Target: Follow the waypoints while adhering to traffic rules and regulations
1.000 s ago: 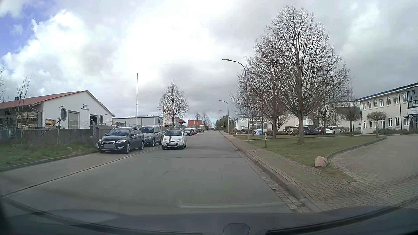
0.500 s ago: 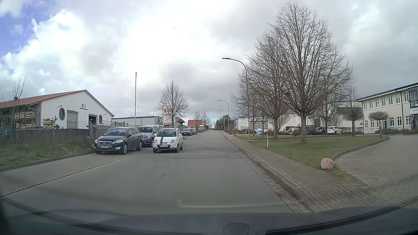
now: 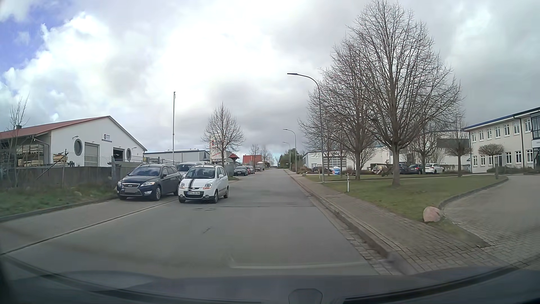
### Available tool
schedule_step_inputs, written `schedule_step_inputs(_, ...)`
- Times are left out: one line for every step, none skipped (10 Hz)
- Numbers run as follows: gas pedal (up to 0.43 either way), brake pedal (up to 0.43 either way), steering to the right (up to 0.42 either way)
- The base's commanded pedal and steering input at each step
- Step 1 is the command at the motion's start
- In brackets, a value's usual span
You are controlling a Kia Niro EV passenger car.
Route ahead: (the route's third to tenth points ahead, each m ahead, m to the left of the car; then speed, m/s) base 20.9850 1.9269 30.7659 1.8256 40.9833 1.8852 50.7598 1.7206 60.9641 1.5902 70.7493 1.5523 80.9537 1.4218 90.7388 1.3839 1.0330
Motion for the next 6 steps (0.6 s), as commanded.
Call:
schedule_step_inputs(0.0,0.0,-0.015)
schedule_step_inputs(0.0,0.0,-0.015)
schedule_step_inputs(0.0,0.0,-0.015)
schedule_step_inputs(0.0,0.0,-0.015)
schedule_step_inputs(0.0,0.0,-0.015)
schedule_step_inputs(0.0,0.0,-0.014)
